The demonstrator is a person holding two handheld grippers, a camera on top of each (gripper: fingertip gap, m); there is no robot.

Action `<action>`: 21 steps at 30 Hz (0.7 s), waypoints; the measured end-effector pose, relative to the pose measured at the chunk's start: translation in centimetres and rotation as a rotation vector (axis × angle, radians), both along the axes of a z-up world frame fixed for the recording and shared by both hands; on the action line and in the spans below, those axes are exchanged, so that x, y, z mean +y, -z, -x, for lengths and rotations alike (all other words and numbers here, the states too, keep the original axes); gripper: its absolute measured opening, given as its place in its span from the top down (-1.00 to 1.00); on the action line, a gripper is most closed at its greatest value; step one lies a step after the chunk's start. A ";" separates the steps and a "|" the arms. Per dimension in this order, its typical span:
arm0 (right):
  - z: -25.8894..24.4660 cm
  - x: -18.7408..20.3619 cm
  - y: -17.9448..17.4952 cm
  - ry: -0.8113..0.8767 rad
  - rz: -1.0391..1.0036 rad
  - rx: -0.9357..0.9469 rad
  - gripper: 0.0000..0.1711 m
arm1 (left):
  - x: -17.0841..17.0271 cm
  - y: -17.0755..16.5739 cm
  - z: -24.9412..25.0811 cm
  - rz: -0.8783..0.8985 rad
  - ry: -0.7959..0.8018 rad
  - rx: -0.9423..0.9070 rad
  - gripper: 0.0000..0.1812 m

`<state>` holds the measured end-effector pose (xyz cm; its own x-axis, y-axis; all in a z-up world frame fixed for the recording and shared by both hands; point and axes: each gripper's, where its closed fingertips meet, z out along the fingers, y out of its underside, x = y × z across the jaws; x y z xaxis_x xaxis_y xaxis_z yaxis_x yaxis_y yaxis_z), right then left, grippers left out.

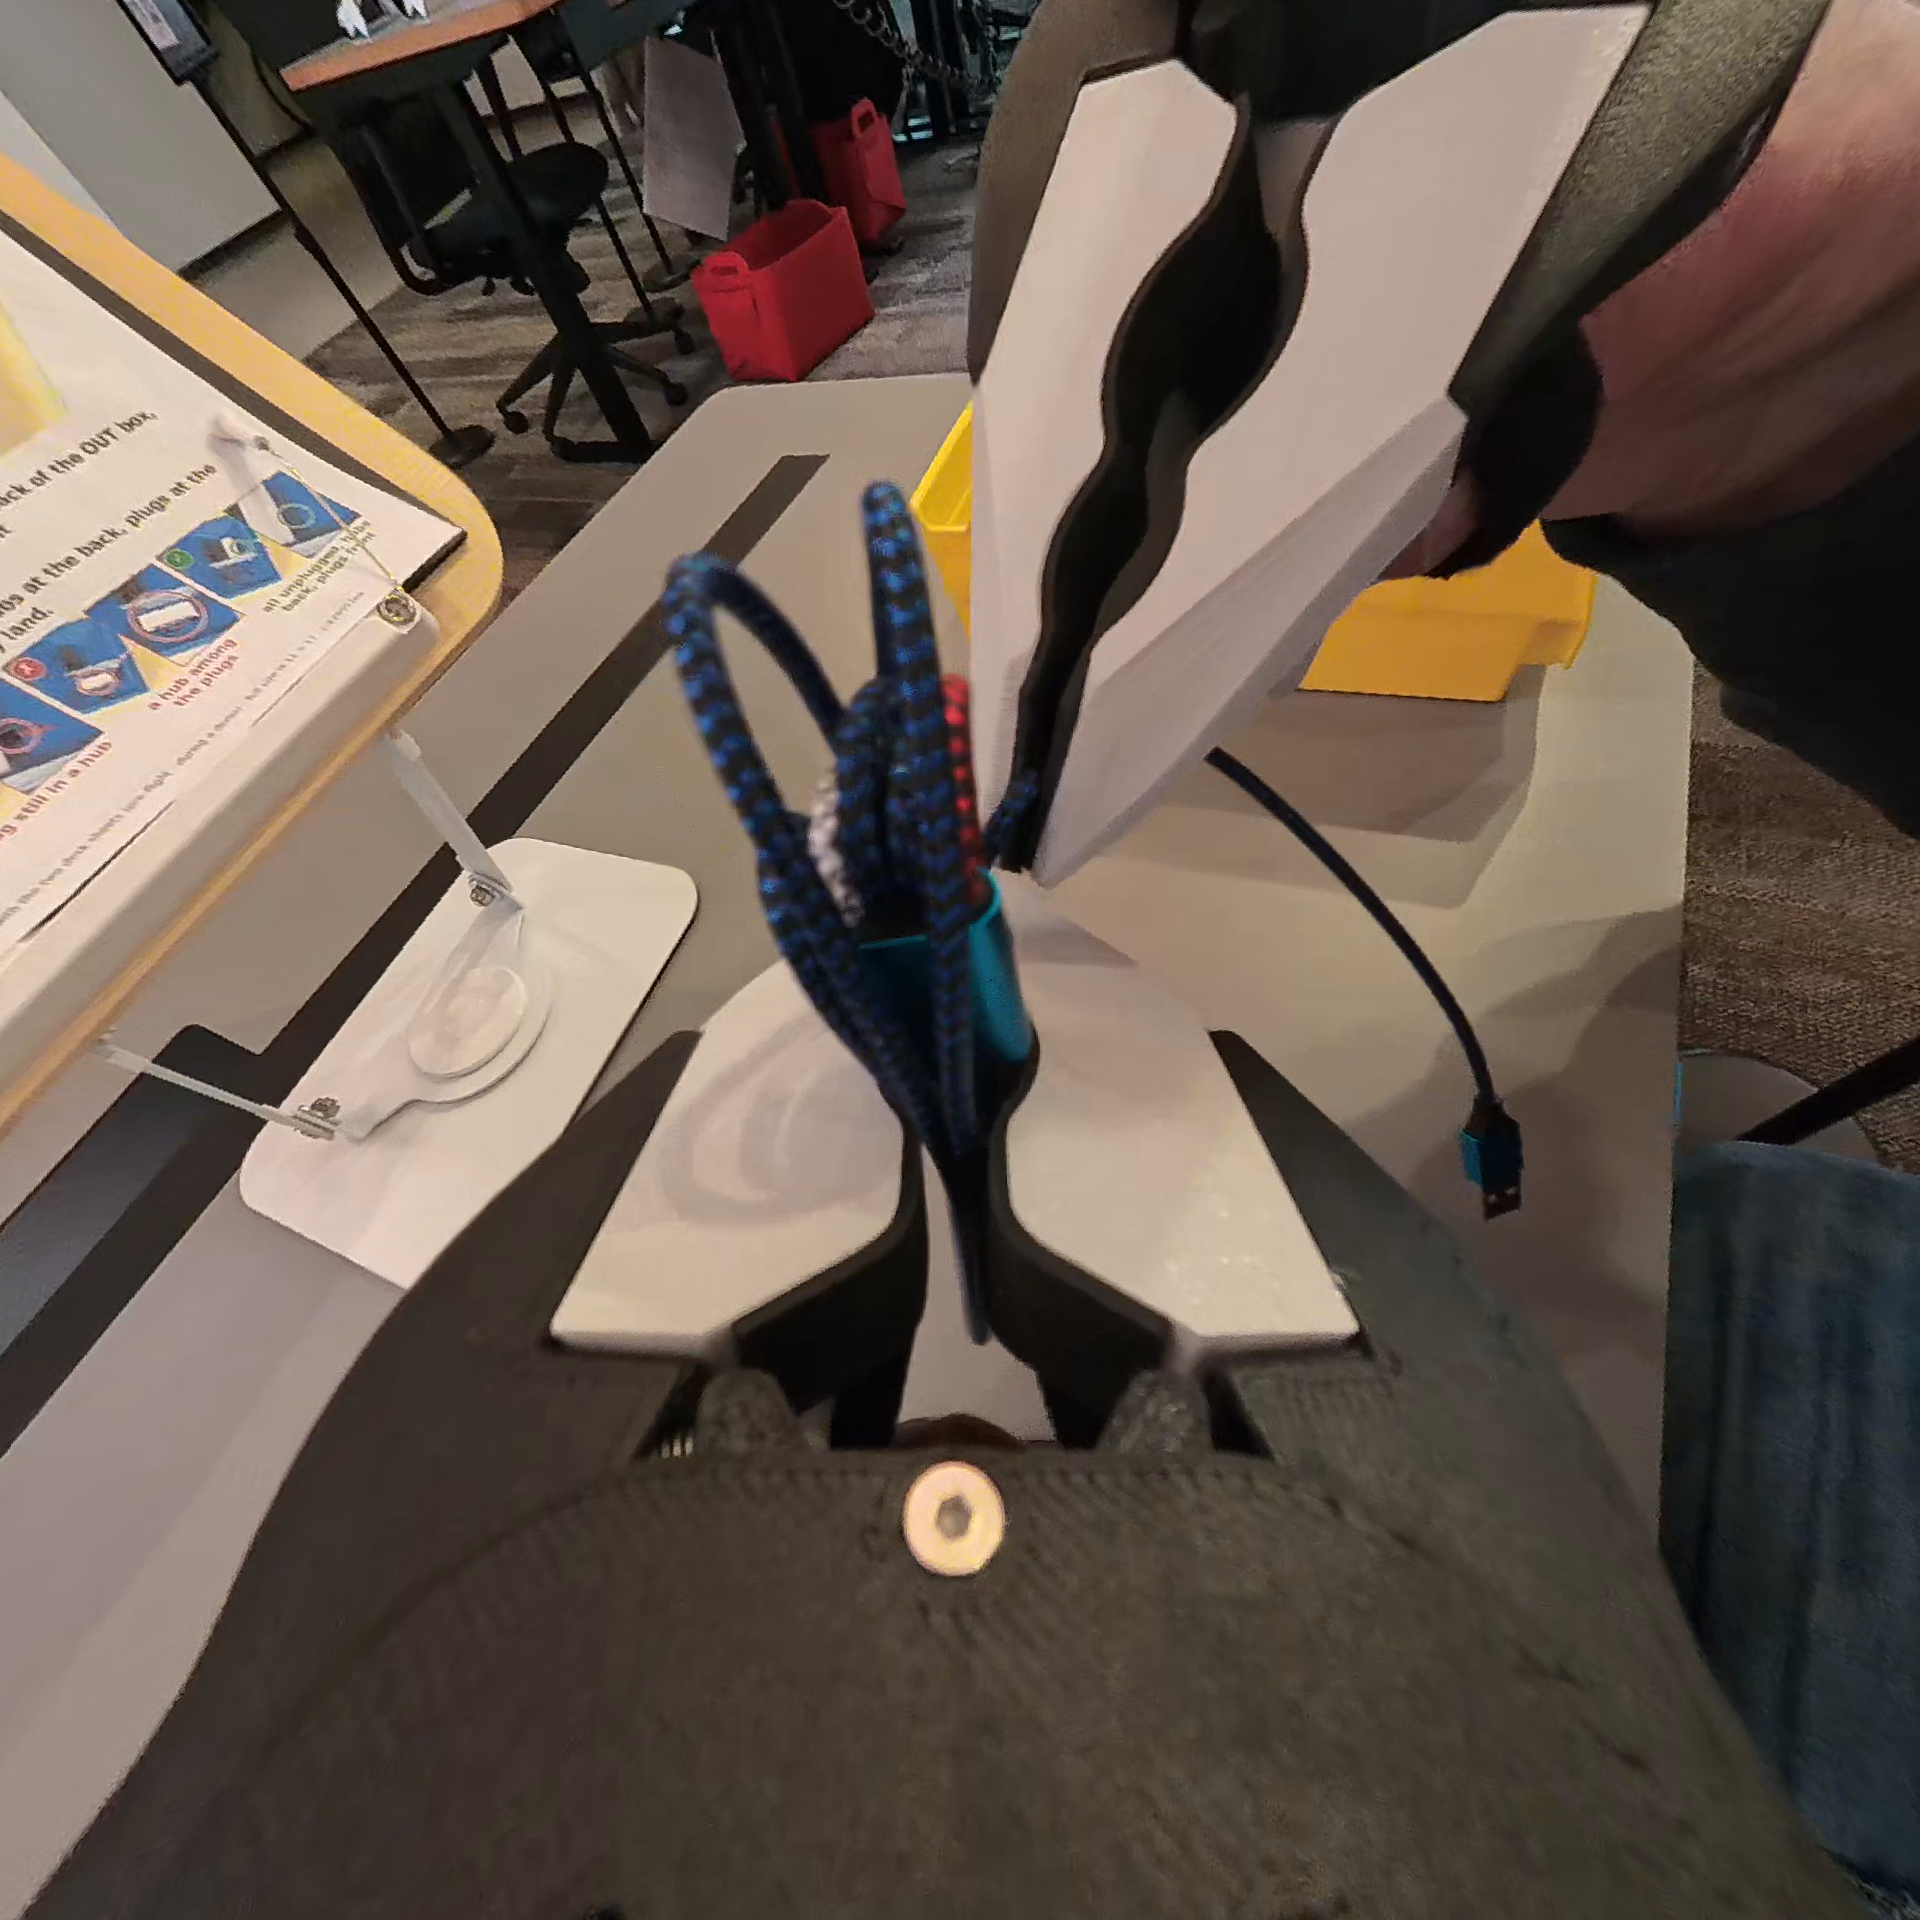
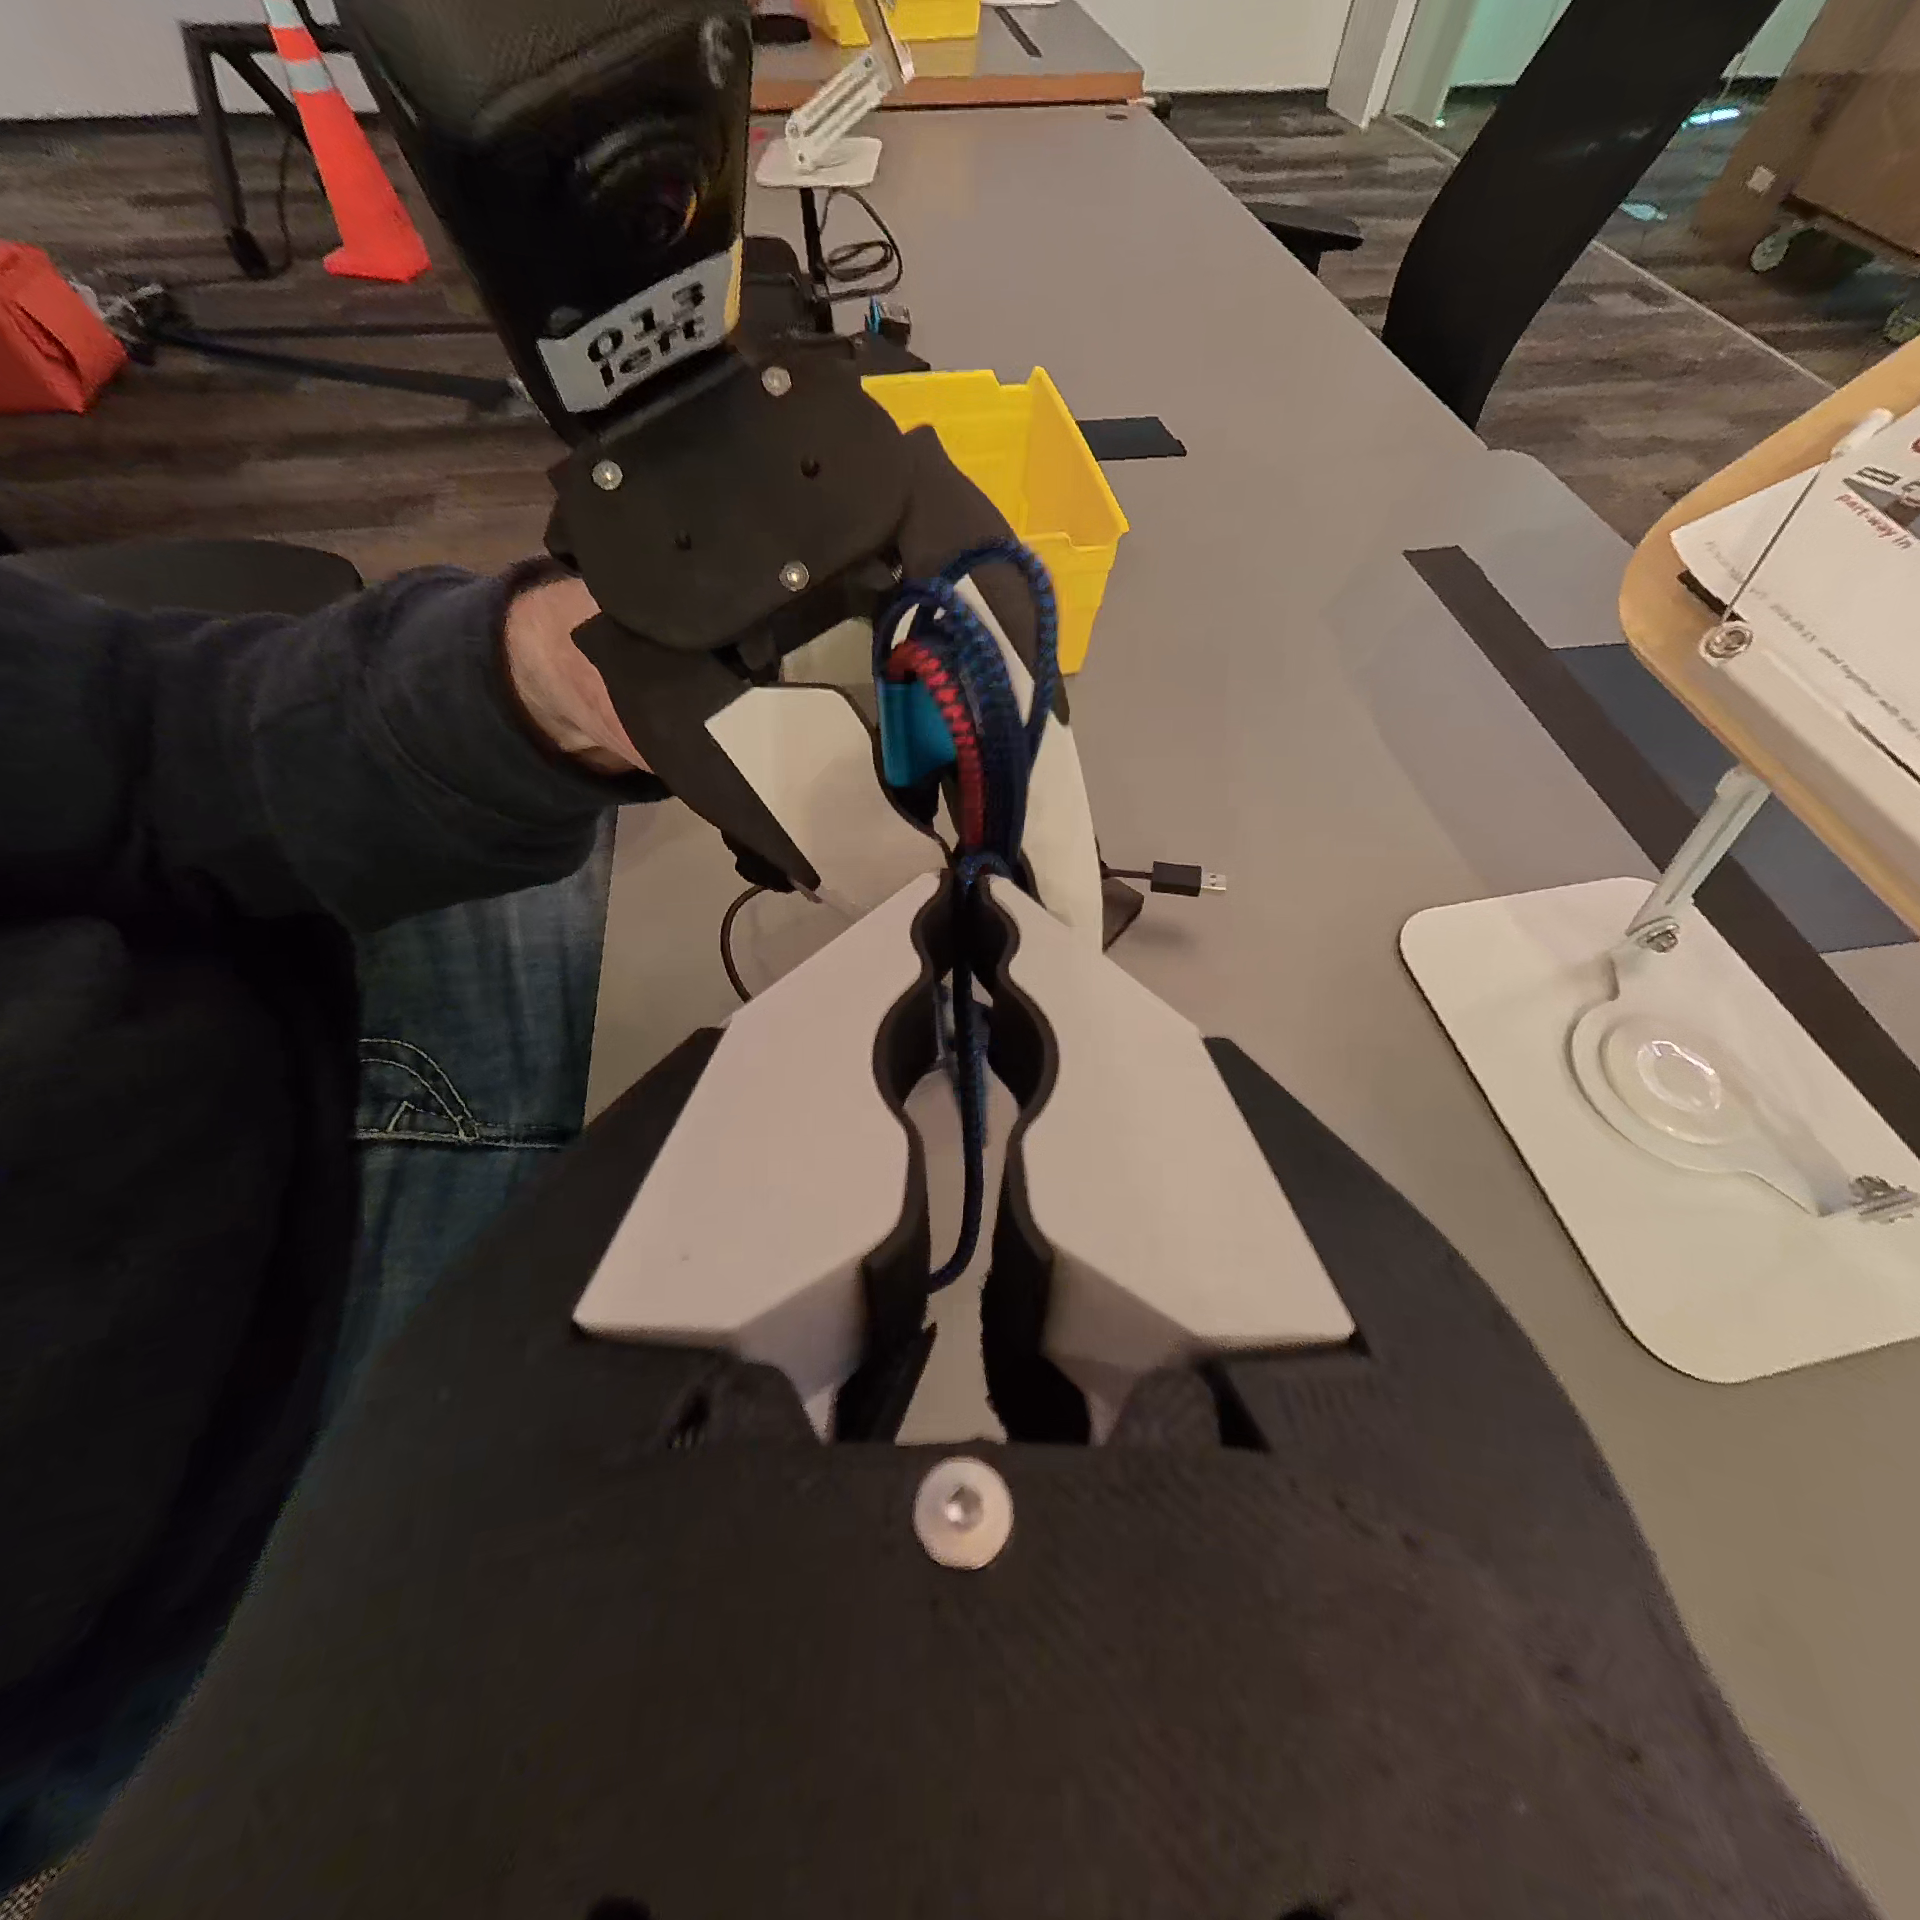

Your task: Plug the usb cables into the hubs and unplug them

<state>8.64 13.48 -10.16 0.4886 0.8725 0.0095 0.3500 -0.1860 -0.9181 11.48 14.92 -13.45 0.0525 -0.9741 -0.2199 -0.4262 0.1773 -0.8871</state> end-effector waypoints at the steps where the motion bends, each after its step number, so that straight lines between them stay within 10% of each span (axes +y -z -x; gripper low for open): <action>1: 0.0 0.0 0.0 -0.007 0.000 0.011 1.00 | 0.1 0.1 -0.1 0.006 -0.006 -0.004 0.95; 9: -2.0 1.2 1.3 0.100 -0.029 -0.052 0.70 | 1.5 -0.9 0.7 0.279 -0.018 -0.158 0.96; 21: -2.6 0.5 0.1 0.102 -0.053 0.131 1.00 | 0.8 -0.2 0.3 0.343 0.041 -0.139 0.96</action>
<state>11.23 14.02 -10.24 0.5746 0.8183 -0.0156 0.2087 -0.1649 -0.9640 11.17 15.68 -13.27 0.0185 -0.9919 0.1259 -0.2959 -0.1257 -0.9469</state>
